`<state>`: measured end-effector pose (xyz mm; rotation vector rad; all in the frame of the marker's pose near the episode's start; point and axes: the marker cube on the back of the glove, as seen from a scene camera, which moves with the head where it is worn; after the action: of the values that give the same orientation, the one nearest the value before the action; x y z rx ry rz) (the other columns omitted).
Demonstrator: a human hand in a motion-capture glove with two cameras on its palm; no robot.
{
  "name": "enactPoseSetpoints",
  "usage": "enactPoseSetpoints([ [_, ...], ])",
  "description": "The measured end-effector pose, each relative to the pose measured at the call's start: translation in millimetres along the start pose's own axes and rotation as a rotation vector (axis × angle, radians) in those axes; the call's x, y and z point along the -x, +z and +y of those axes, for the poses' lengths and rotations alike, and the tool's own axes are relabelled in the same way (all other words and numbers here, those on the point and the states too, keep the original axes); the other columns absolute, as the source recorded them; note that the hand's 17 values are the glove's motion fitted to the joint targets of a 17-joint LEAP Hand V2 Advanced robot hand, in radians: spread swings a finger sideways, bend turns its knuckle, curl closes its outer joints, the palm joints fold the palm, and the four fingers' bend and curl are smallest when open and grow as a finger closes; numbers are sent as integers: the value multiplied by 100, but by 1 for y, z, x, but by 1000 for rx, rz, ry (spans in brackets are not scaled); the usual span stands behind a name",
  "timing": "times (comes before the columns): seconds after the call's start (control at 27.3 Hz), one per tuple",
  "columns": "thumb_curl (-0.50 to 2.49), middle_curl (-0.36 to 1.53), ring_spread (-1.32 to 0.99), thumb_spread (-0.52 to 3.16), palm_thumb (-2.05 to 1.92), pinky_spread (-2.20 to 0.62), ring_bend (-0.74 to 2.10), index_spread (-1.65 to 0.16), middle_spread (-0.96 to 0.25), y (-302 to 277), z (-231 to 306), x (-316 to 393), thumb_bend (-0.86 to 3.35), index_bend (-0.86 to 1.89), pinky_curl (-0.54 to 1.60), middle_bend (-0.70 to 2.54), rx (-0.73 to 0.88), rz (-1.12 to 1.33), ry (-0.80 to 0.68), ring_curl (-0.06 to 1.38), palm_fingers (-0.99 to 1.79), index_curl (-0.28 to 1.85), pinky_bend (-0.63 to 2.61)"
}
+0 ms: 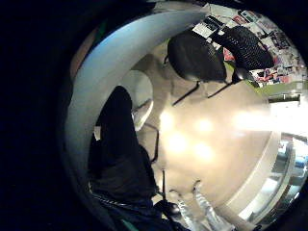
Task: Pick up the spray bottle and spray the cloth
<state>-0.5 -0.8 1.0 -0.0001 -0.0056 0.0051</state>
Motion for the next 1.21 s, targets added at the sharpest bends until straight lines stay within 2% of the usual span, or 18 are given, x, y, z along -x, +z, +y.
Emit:
enactPoseSetpoints([
  [0.18, 8, 10, -1, 61, 14, 17, 18, -25, 0, 2, -1, -2, 4, 34, 10, 24, 1, 1, 0, 6, 27, 15, 22],
  [0.44, 13, 15, -1, 82, 15, 22, 18, -31, 0, -3, 1, 1, 0, 32, 15, 23, -2, -2, 0, 9, 26, 21, 21],
  [0.84, 19, 21, -1, 93, 16, 25, 18, -35, 0, 1, -5, 14, -2, 30, 20, 21, -9, -12, -30, 12, 25, 26, 18],
  [1.21, 23, 24, 0, 98, 19, 26, 19, -36, -1, 16, -17, 57, -2, 29, 22, 20, 47, 0, -142, 14, 28, 29, 18],
])
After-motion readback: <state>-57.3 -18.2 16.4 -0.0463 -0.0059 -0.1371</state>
